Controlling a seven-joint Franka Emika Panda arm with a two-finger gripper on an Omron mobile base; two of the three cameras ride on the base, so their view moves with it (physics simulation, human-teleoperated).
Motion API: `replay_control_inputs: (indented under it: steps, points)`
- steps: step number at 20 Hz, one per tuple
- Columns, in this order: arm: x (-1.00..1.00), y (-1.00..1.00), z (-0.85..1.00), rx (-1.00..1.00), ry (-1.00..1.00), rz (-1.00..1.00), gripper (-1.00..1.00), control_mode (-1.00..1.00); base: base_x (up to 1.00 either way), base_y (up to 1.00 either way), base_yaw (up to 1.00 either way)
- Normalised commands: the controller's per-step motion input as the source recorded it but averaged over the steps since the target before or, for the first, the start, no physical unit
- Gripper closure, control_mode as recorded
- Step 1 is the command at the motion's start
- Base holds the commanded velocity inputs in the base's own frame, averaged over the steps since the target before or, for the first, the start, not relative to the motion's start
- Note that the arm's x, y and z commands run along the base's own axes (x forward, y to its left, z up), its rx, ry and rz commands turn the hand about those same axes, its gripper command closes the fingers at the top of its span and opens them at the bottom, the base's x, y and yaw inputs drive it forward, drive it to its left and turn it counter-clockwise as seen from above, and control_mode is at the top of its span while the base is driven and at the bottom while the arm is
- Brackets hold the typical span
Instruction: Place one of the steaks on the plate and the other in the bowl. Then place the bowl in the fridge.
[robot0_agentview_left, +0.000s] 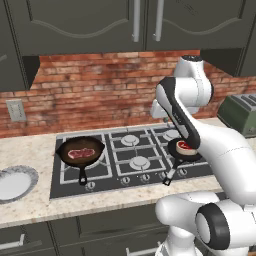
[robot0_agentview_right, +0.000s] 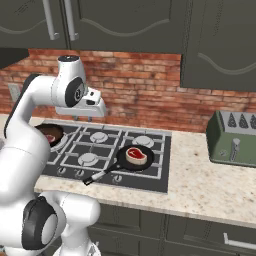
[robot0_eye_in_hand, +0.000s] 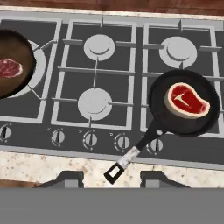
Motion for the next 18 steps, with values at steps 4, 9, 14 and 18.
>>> replay_control_inputs:
  steps: [4, 9, 14, 18]
  points:
    - [-0.06, -0.06, -0.12, 0.0, 0.02, 0.05, -1.0, -1.0, 0.0, 0.0, 0.0]
    - [-0.15, -0.18, -0.27, 0.0, 0.03, 0.13, -1.0, -1.0, 0.0, 0.0, 0.0]
    - [-0.08, -0.32, -0.21, 0.0, 0.03, 0.18, -1.0, -1.0, 0.0, 0.0, 0.0]
    - [-0.21, -0.51, -0.25, 0.0, 0.0, 0.16, -1.0, -1.0, 0.0, 0.0, 0.0]
